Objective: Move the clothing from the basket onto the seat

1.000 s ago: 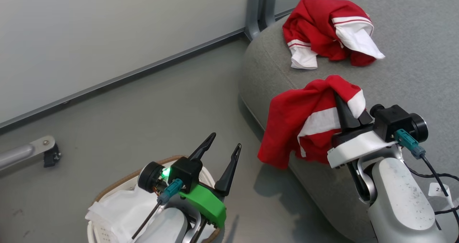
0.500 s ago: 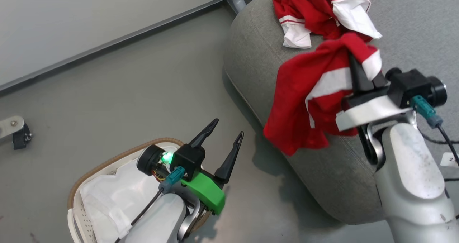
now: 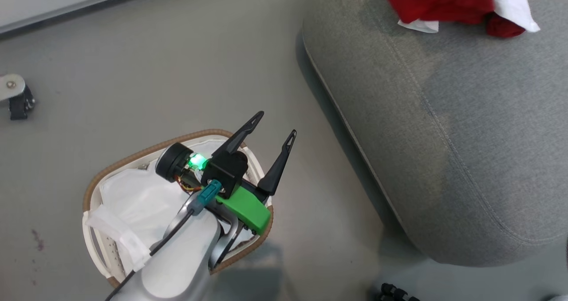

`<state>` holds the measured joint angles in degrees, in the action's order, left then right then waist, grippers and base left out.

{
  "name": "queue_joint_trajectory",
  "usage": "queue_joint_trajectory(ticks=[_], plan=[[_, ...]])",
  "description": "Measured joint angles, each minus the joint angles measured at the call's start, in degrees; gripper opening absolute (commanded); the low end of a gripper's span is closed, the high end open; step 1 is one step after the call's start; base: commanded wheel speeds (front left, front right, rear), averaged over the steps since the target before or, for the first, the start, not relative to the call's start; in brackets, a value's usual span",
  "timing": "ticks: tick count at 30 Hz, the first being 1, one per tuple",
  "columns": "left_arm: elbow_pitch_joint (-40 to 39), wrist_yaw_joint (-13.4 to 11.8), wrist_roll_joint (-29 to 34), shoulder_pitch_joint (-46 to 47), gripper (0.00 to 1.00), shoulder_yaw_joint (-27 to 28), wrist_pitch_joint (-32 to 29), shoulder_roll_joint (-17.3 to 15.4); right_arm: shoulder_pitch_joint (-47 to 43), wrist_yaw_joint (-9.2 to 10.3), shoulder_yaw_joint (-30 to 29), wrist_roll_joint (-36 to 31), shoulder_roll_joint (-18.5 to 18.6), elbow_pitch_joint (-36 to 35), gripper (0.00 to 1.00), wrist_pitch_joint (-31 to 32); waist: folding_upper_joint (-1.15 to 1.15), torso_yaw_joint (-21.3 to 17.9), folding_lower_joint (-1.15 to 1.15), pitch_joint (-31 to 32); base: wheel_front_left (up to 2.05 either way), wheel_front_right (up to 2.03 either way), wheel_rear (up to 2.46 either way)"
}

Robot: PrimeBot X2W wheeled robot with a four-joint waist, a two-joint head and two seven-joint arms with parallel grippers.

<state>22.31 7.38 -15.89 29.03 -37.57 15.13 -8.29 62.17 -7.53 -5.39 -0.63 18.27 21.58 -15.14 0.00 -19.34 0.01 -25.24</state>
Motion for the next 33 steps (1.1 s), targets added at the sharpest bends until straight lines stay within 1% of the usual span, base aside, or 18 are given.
queue_joint_trajectory(ticks=[1, 5, 8, 11, 14, 18, 21, 26, 27, 28, 29, 30, 33], plan=[[-0.2, 0.0, 0.3, 0.5, 1.0, 0.1, 0.0, -0.2, 2.2, 0.0, -0.6, -0.6, 1.9, 1.0, 0.0, 0.0, 0.0, 0.4, 0.0, -0.8, 0.0, 0.0, 0.0], [-1.0, 0.0, 1.6, 1.9, 1.0, 0.4, 0.0, -0.7, 8.1, 0.0, -2.5, -1.8, 7.4, 6.8, 0.0, 0.0, 0.0, 1.5, 0.0, -4.1, 0.0, 0.0, 0.0], [-1.3, 0.0, 2.1, 2.9, 1.0, 0.4, 0.0, -1.1, 10.1, 0.0, -5.0, -2.3, 10.3, 10.6, 0.0, 0.0, 0.0, 2.1, 0.0, -6.5, 0.0, 0.0, 0.0], [-1.5, 0.0, 2.6, 3.9, 1.0, 0.4, 0.0, -1.1, 9.6, 0.0, -7.8, -3.0, 11.9, 13.4, 0.0, 0.0, 0.0, 2.5, 0.0, -8.9, 0.0, 0.0, 0.0], [-1.5, -0.1, 2.9, 4.6, 1.0, 0.4, 0.0, -1.3, 6.1, 0.0, -10.7, -3.4, 11.6, 15.4, 0.0, 0.0, 0.0, 2.9, 0.0, -11.1, 0.0, 0.0, 0.0], [-1.6, -0.3, 3.0, 4.9, 1.0, 0.4, -0.4, -2.1, 1.0, 0.0, -15.2, -4.6, 8.4, 19.1, 0.0, 0.0, 0.0, 3.0, 0.01, -13.6, 0.0, 0.0, 0.0], [-1.6, -0.4, 3.0, 4.9, 1.0, 0.4, -0.5, -2.8, -1.9, 0.0, -17.4, -5.5, 5.6, 21.4, 0.0, 0.0, 0.0, 2.8, 0.01, -15.0, 0.0, 0.0, 0.0], [-1.8, -0.9, 2.9, 4.9, 1.0, 0.3, -0.8, -3.1, -5.3, 0.0, -19.4, -6.8, 2.9, 22.0, 0.0, 0.0, 0.0, 2.2, 0.0, -15.5, 0.0, 0.0, 0.0], [-1.8, -0.9, 2.9, 4.9, 1.0, 0.3, -0.8, -3.2, -5.8, 0.0, -19.6, -7.0, 2.4, 21.8, 0.11, 0.0, 0.0, 2.1, 0.0, -15.4, 0.0, 0.0, 0.0], [-1.8, -0.9, 2.8, 4.9, 1.0, 0.3, -0.9, -3.2, -6.5, 0.0, -19.7, -7.1, 1.8, 21.5, 0.4, 0.0, 0.0, 2.0, 0.0, -15.3, 0.0, 0.0, 0.0], [-1.8, -1.1, 2.8, 4.8, 1.0, 0.3, -0.9, -3.3, -7.2, 0.0, -19.8, -7.5, 1.2, 21.3, 0.79, 0.0, 0.0, 2.0, 0.0, -15.1, 0.0, 0.0, 0.0], [-1.7, -1.1, 2.7, 4.8, 1.0, 0.2, -0.9, -3.3, -7.9, 0.0, -19.8, -7.7, 0.7, 21.1, 1.0, 0.0, 0.0, 2.0, 0.0, -14.9, 0.0, 0.0, 0.0], [-1.5, -1.2, 2.3, 4.6, 1.0, 0.2, -0.9, -3.2, -10.5, 0.0, -20.4, -7.8, -1.1, 20.2, 1.0, 0.0, 0.0, 1.9, 0.0, -14.1, 0.0, 0.0, 0.0]])
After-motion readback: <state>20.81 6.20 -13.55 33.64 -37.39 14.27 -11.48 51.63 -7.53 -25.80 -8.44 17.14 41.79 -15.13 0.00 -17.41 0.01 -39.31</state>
